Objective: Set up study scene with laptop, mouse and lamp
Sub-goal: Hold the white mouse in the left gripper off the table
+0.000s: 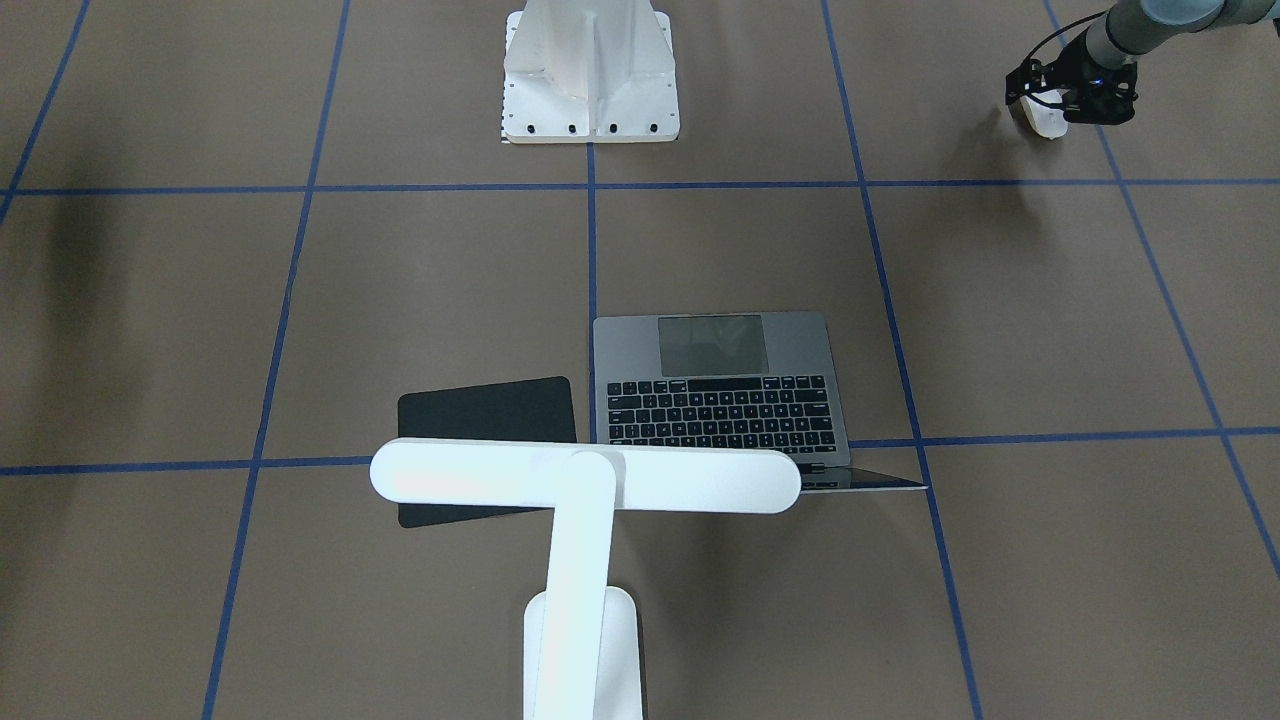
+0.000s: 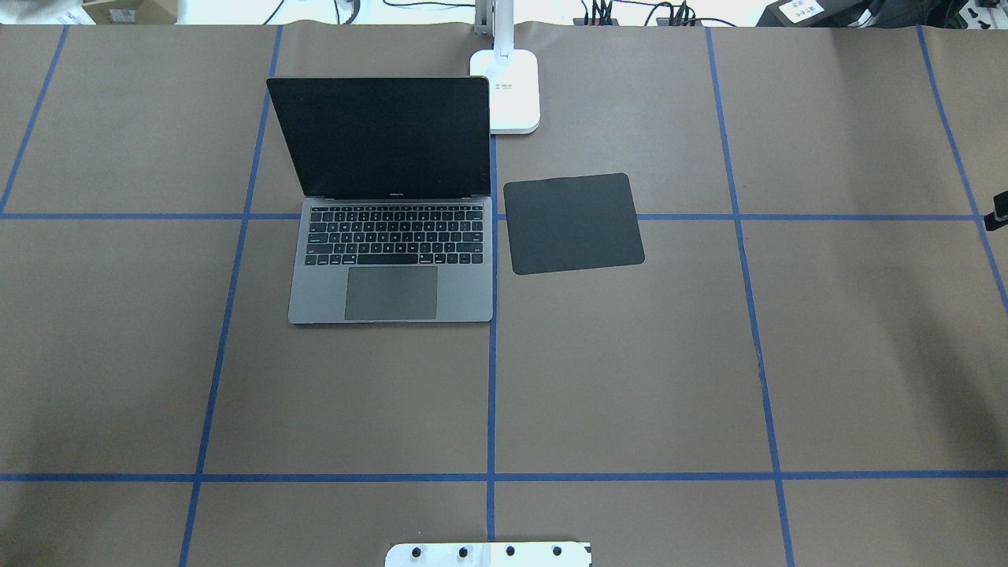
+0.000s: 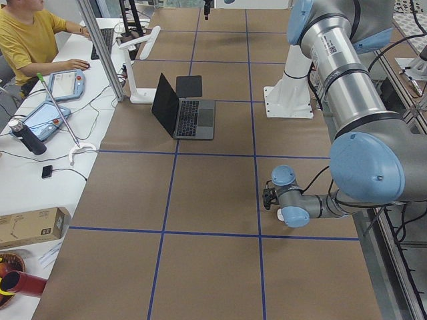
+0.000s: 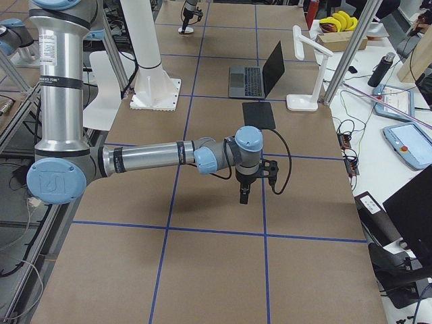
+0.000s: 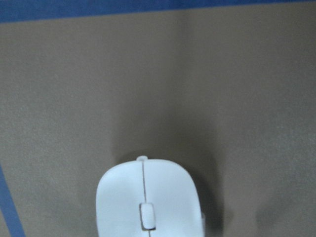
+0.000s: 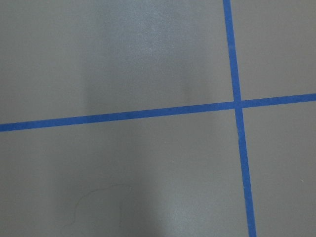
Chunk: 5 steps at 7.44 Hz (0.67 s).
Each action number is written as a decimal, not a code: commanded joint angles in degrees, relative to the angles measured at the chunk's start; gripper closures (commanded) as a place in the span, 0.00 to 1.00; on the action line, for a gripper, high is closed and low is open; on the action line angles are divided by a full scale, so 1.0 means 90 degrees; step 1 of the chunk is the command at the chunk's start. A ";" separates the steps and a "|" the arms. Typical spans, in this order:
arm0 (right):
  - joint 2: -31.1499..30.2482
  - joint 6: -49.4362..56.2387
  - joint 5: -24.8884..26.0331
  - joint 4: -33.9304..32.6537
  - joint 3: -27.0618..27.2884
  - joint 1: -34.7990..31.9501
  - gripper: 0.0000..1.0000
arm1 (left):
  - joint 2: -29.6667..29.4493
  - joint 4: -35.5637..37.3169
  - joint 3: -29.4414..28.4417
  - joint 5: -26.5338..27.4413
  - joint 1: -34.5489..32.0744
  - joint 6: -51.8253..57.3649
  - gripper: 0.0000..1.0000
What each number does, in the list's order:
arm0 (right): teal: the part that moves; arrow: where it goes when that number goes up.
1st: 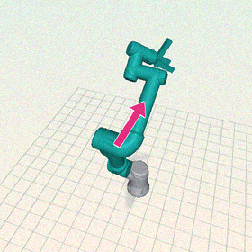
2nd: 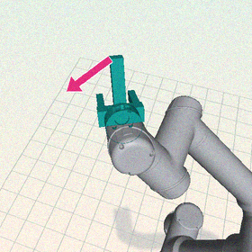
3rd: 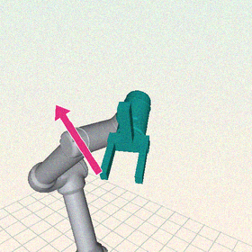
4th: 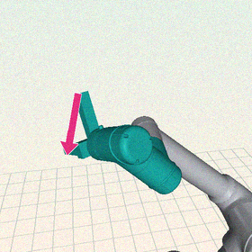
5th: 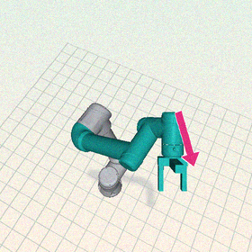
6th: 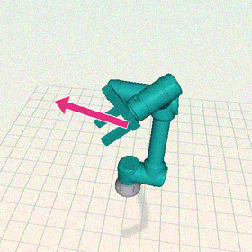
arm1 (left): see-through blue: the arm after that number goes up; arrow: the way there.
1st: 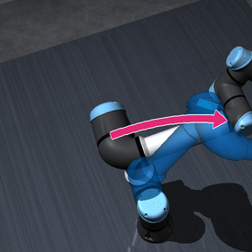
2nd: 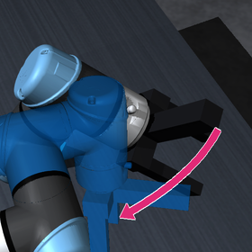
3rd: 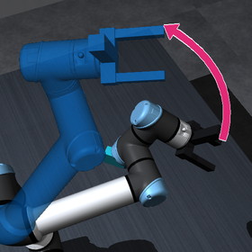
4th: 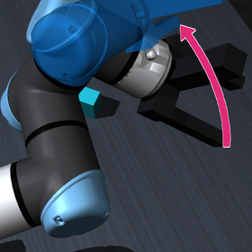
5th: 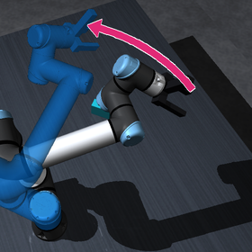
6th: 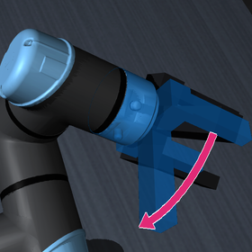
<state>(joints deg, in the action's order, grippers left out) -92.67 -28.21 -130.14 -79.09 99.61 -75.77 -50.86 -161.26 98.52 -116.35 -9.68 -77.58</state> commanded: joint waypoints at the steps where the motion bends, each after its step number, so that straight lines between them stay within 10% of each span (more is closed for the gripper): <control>1: 0.0033 0.0000 -0.0003 -0.0001 0.0006 0.0000 0.00 | 0.0113 -0.0042 -0.0028 -0.0021 0.0011 0.0006 0.16; 5: 0.0042 0.0000 -0.0003 -0.0001 0.0006 -0.0009 0.00 | 0.0065 -0.0051 -0.0009 -0.0031 0.0020 0.0006 0.40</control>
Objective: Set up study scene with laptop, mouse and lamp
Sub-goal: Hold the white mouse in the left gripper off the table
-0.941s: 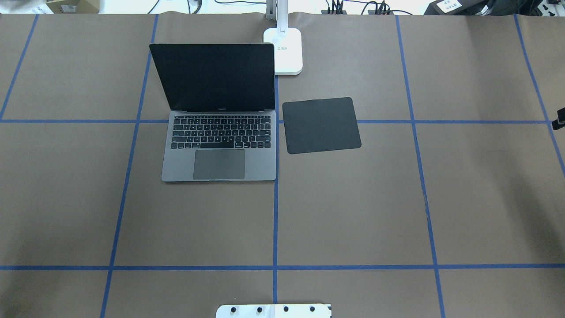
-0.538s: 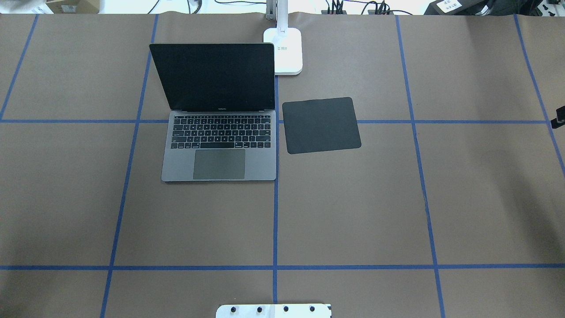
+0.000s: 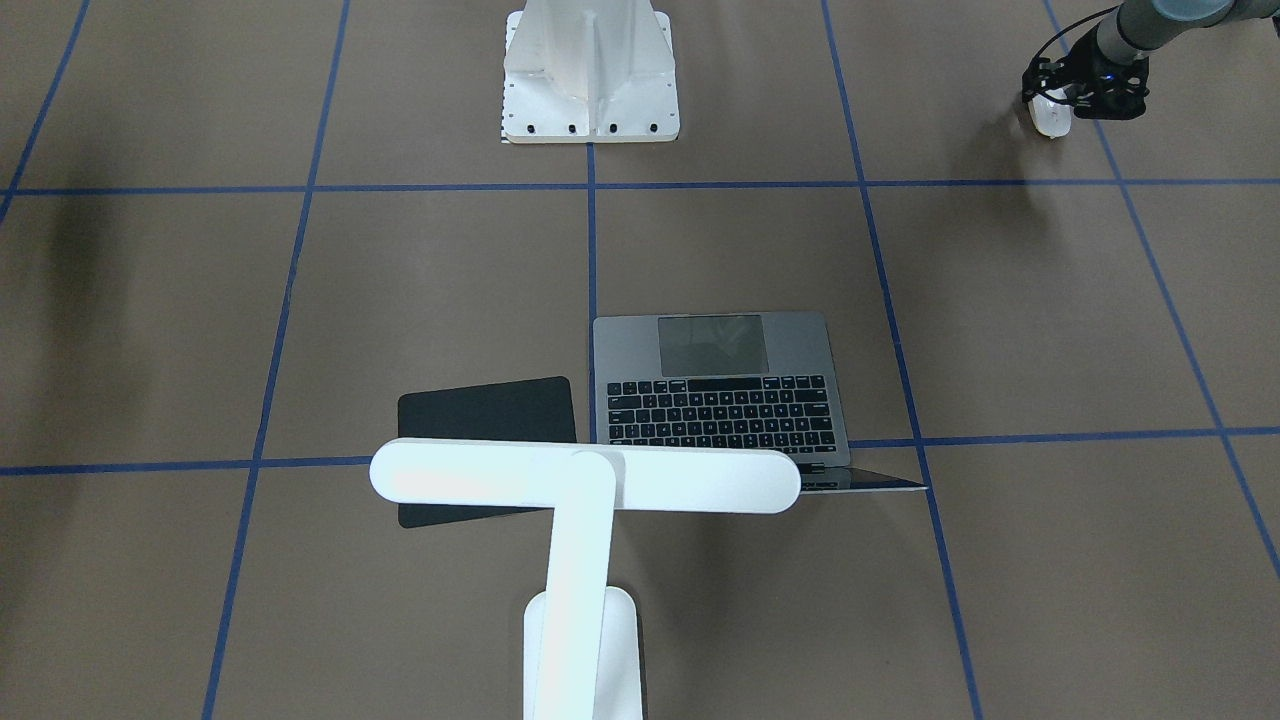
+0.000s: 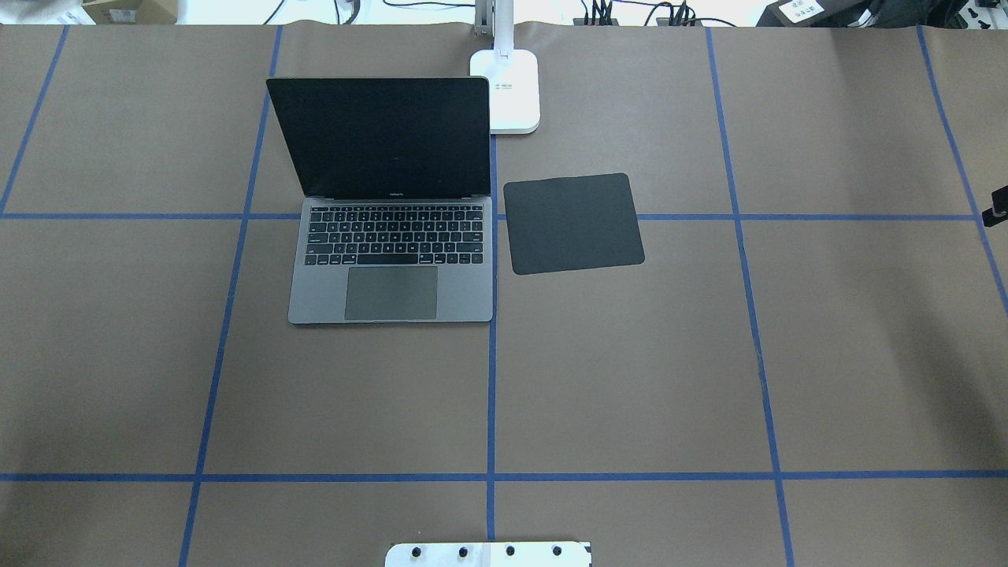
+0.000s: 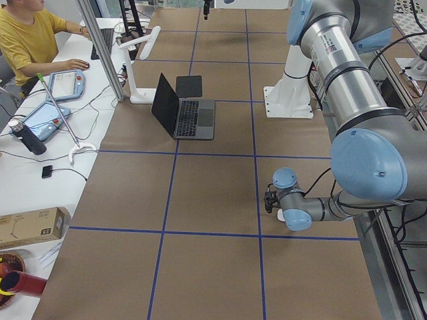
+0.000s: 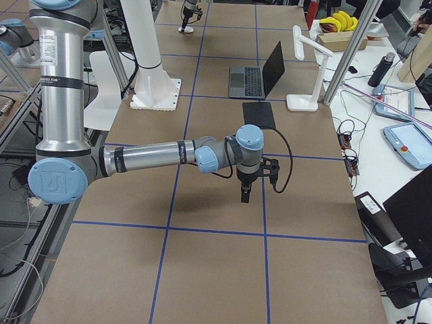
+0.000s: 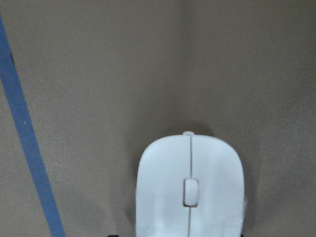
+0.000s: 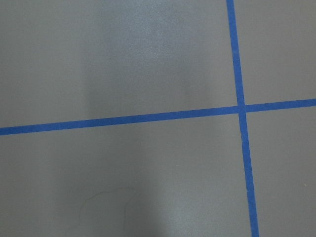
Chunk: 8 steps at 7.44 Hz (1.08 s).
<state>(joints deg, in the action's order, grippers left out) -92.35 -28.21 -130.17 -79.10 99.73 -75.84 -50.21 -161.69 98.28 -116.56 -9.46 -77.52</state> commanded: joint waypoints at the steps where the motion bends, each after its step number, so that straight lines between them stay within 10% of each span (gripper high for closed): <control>1: 0.0007 0.0000 0.0000 0.0000 -0.0006 -0.0001 0.00 | 0.0041 -0.0032 0.0075 -0.0027 -0.0023 0.0000 0.49; 8: -0.0081 0.0000 -0.0039 -0.0010 -0.0026 -0.0137 0.00 | 0.0229 -0.0268 0.1627 -0.1316 -0.1378 -0.0039 0.59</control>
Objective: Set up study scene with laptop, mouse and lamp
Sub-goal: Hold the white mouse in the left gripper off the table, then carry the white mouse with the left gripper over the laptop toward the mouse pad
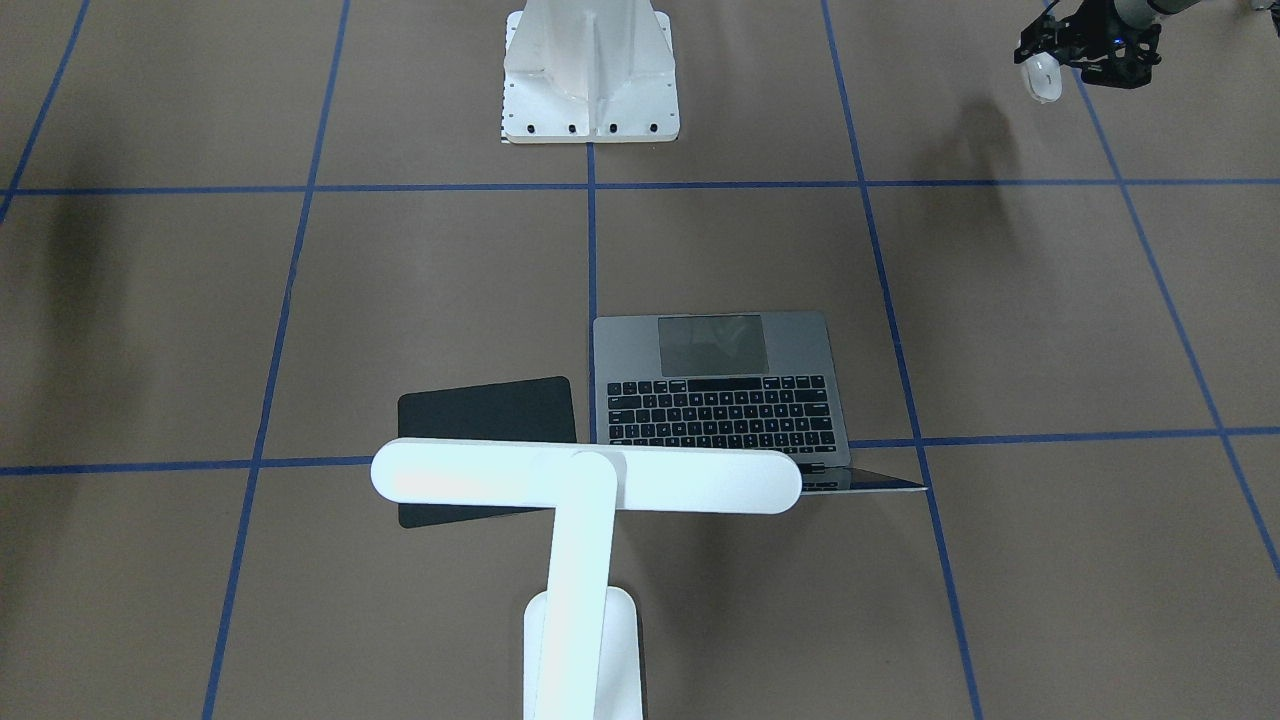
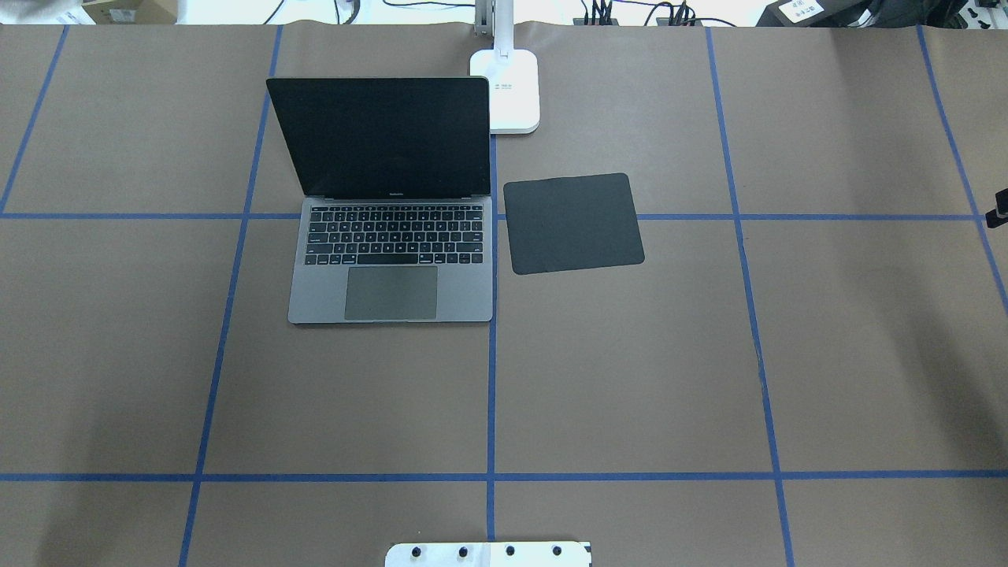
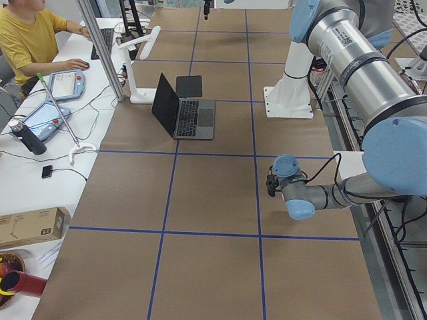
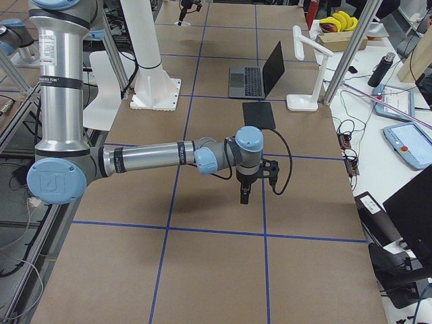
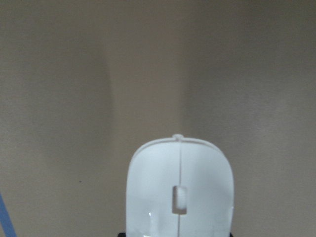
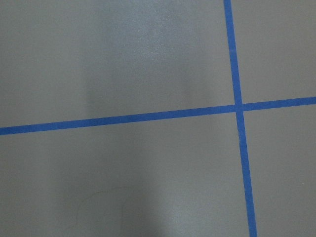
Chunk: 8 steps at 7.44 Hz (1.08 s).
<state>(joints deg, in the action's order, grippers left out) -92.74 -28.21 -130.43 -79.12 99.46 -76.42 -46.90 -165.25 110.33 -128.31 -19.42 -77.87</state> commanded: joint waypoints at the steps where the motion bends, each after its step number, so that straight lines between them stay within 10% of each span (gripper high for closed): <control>1: -0.0115 0.0010 -0.0019 -0.0008 0.0014 -0.0179 0.00 | -0.0499 0.0554 0.0474 -0.0010 -0.0525 0.0010 0.61; 8: -0.0652 0.3317 -0.0009 -0.1189 -0.0035 -0.1284 0.00 | -0.4097 0.4953 0.1052 0.0019 -0.1582 0.0771 0.62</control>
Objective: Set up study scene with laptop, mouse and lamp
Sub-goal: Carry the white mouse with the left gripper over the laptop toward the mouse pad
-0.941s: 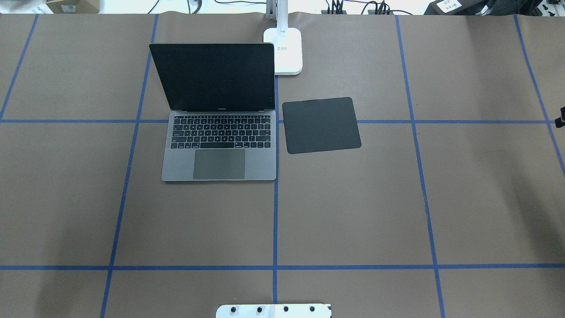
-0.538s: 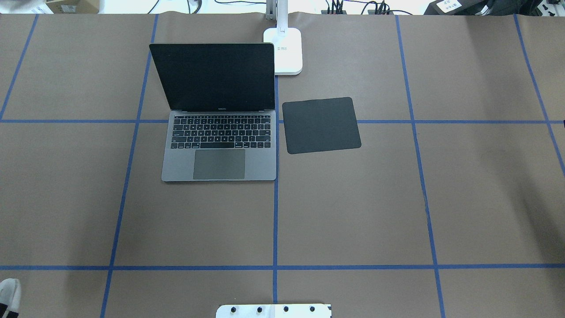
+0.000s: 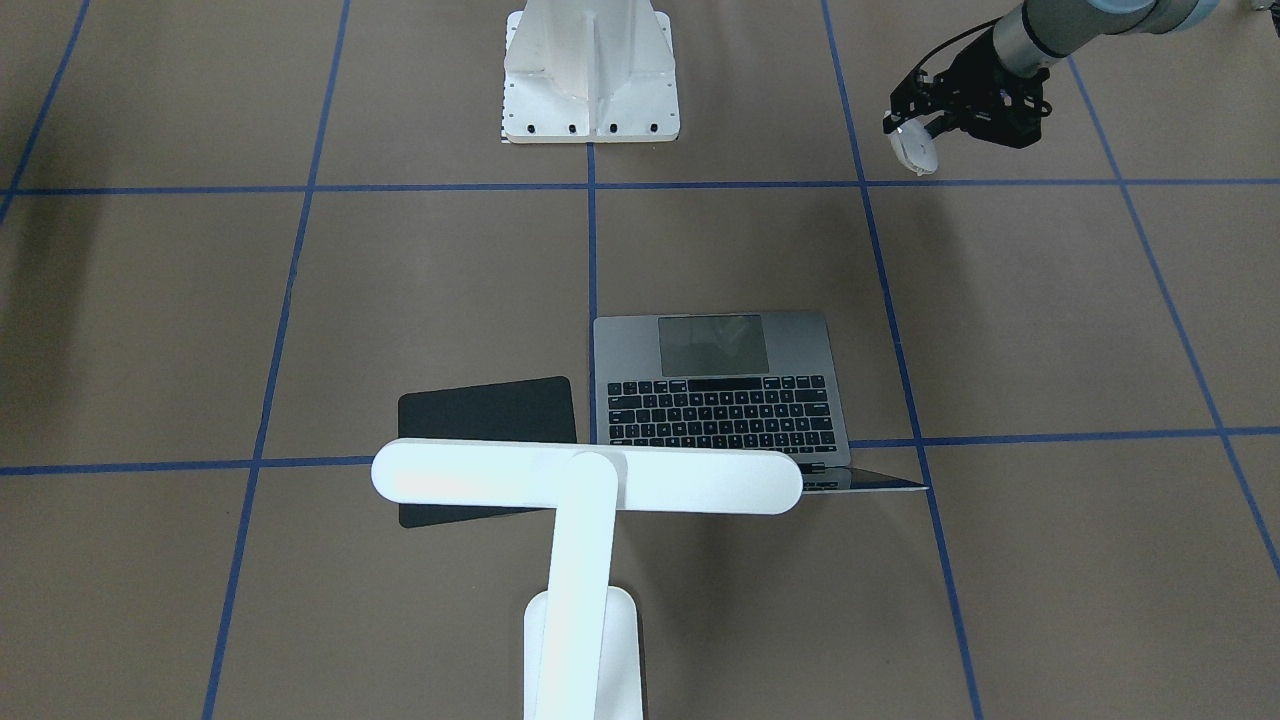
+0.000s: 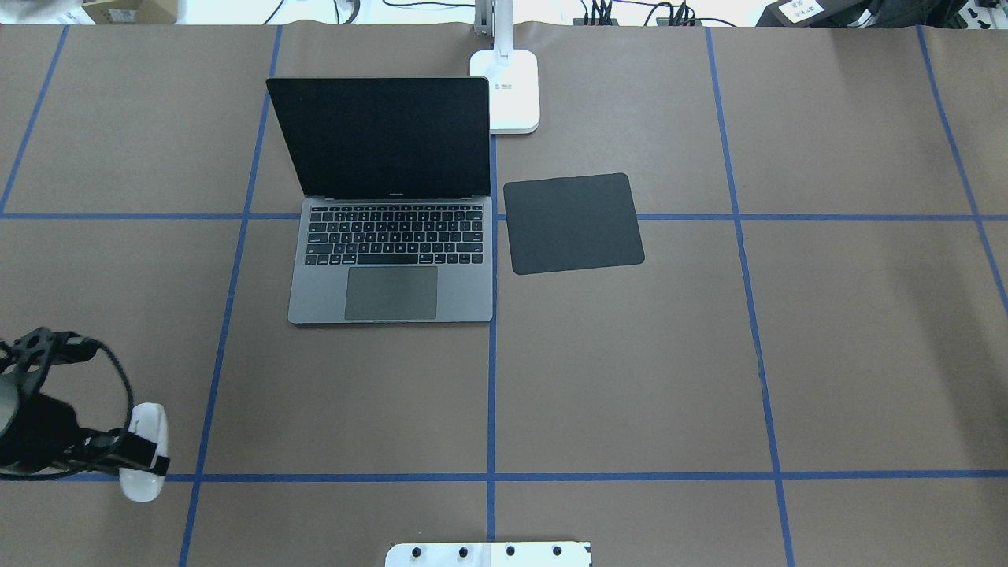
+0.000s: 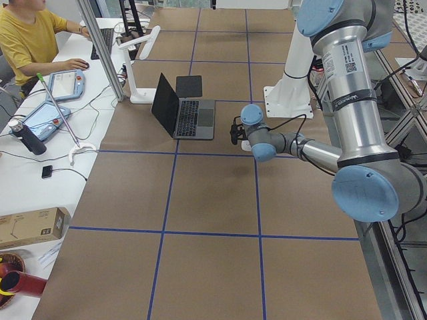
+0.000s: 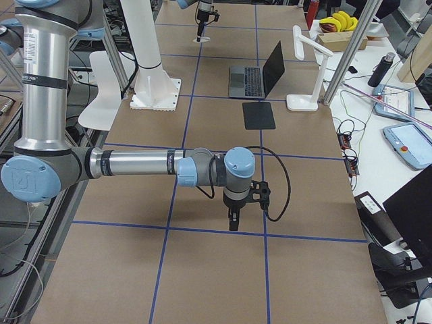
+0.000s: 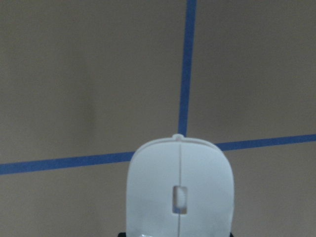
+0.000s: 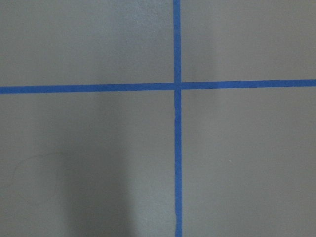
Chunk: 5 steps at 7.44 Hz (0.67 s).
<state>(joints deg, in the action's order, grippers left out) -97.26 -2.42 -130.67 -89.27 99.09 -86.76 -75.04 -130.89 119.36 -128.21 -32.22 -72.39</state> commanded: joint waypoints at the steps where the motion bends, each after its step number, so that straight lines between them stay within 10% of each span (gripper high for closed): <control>1: -0.0208 0.0619 0.0008 -0.0062 -0.0005 -0.0174 0.00 | -0.1936 0.2402 0.0009 0.0017 -0.0305 0.0511 0.62; 3: -0.0218 0.0620 0.0008 -0.0062 -0.0024 -0.0174 0.00 | -0.4123 0.4603 -0.0525 0.0075 -0.0384 0.0670 0.62; 5: -0.0218 0.0611 0.0008 -0.0062 -0.0024 -0.0174 0.00 | -0.5699 0.5119 -0.1811 0.0212 -0.0375 0.0661 0.62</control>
<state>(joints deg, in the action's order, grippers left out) -99.20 3.06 -130.60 -89.86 98.89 -88.31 -117.30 -88.39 110.05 -126.82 -35.55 -66.52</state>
